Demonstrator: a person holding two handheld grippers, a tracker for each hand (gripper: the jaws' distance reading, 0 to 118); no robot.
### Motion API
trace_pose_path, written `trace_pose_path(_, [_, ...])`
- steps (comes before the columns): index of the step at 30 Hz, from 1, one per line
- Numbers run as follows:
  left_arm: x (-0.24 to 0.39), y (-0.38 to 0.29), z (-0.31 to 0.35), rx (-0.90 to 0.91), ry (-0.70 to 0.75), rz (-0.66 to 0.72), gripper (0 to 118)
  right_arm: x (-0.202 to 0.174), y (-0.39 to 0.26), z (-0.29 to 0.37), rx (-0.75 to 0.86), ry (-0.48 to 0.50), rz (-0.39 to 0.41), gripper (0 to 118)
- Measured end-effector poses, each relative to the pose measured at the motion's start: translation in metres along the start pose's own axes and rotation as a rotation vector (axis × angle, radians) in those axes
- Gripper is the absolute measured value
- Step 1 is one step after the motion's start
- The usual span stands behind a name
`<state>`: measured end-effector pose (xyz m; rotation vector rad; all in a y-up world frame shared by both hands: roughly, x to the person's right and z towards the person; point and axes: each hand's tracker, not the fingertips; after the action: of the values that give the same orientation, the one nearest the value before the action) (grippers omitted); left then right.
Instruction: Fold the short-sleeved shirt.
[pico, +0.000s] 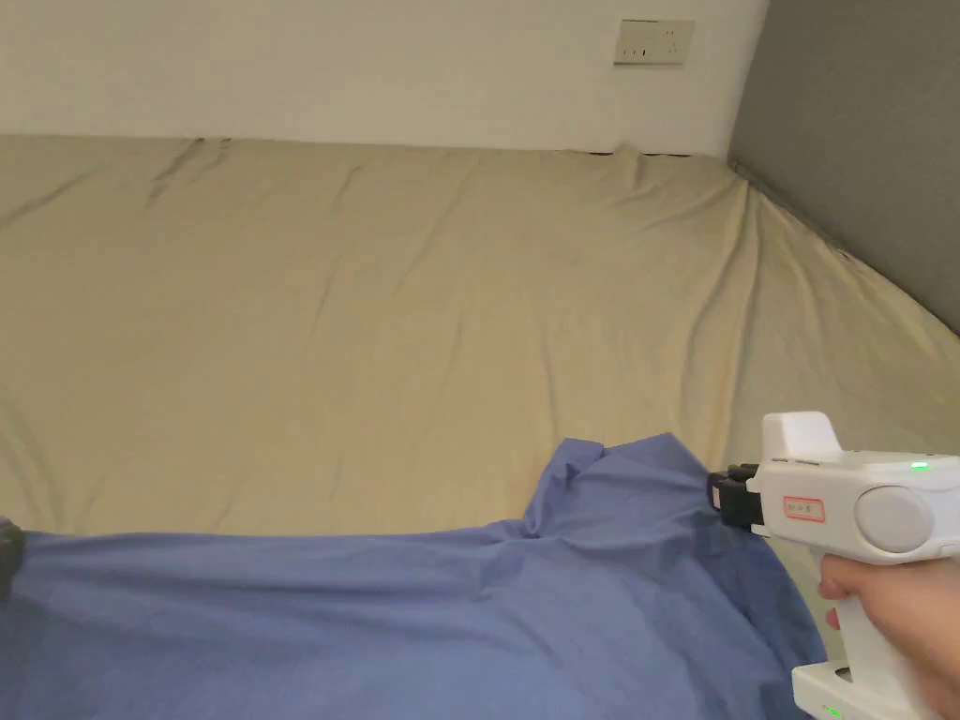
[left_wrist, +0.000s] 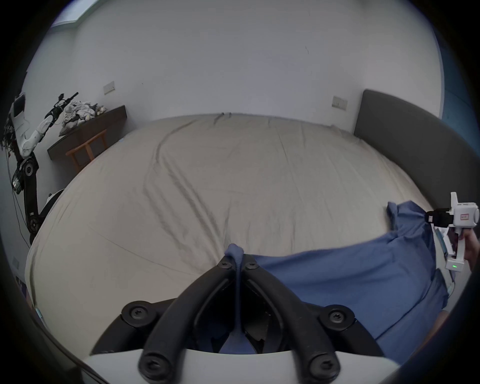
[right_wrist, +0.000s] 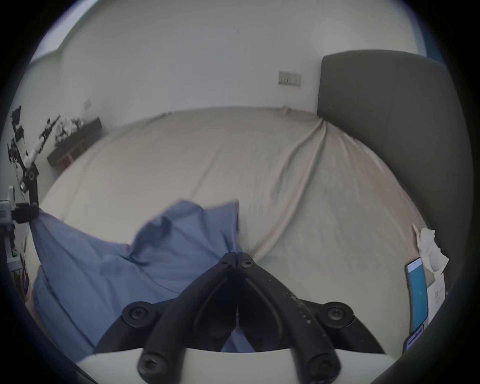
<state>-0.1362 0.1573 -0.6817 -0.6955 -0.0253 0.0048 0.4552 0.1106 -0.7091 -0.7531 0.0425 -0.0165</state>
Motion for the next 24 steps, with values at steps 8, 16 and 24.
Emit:
trace_pose_path(8, [-0.021, -0.026, 0.083, 0.043, -0.045, -0.011, 1, 0.000, -0.021, 0.137, 0.125, 0.021, 0.050, 2])
trace_pose_path(16, [-0.031, -0.091, 0.145, -0.009, -0.091, -0.060, 1, -0.001, -0.094, 0.218, 0.135, 0.040, 0.094, 2])
trace_pose_path(24, [-0.028, -0.164, 0.148, -0.232, -0.135, -0.159, 1, 0.001, -0.180, 0.221, -0.003, 0.026, 0.099, 2])
